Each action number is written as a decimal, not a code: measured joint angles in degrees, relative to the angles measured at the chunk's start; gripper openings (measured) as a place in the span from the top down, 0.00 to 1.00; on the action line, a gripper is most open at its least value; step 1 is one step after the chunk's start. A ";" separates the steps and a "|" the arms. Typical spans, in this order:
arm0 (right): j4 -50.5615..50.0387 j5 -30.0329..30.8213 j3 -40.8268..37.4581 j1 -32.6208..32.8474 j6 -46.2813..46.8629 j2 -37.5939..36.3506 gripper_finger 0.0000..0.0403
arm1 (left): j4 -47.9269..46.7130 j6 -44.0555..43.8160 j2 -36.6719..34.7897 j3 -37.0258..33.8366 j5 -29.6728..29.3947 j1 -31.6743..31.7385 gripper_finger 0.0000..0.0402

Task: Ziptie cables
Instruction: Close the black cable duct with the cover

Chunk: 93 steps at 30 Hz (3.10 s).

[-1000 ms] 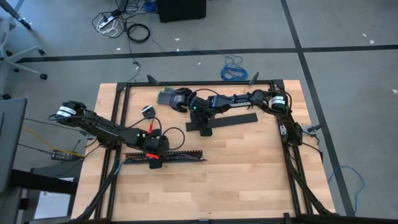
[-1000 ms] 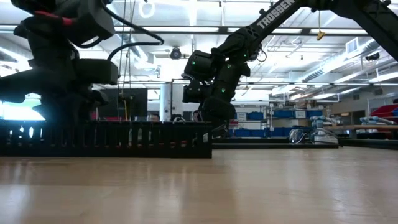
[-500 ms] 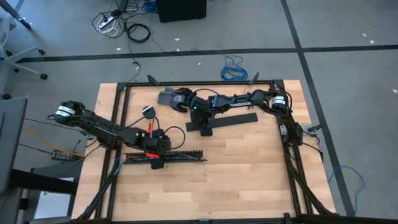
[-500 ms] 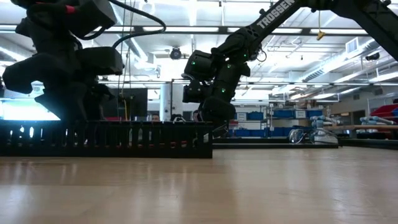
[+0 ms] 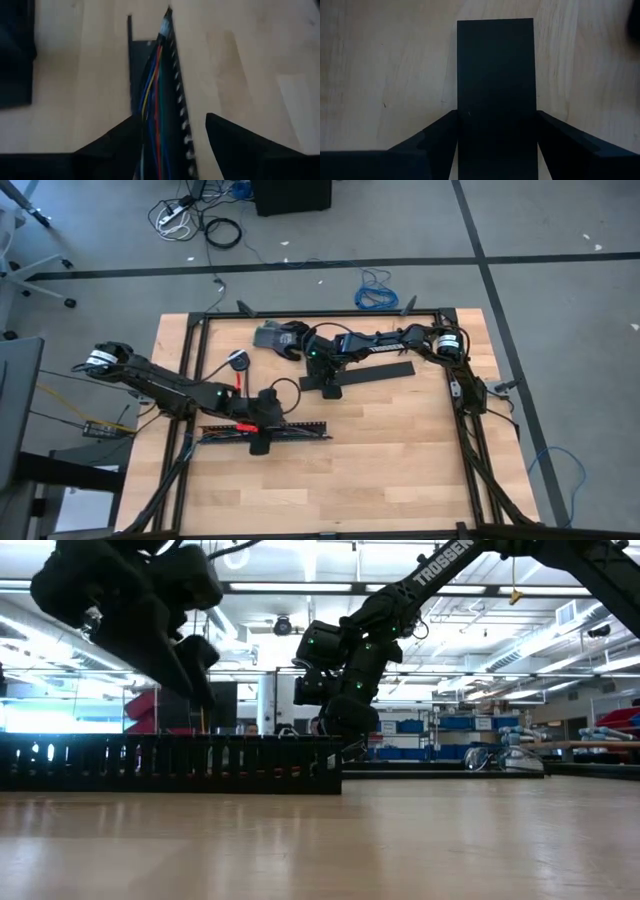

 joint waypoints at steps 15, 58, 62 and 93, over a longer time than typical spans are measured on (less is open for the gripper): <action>-0.02 0.00 0.00 0.00 -0.07 -0.01 0.39 | 4.98 3.51 1.57 -0.02 -3.46 -0.15 0.47; -2.25 0.13 2.25 -0.04 -2.39 0.26 0.40 | 22.02 9.82 10.30 -0.04 -6.25 1.17 0.24; -2.25 0.06 2.25 -0.07 -2.74 0.26 0.39 | 26.02 2.60 10.30 -0.02 -6.32 1.48 0.10; -2.55 -0.14 2.32 -0.57 -3.13 0.17 0.40 | 34.82 -3.06 22.76 -0.02 -5.13 1.09 0.02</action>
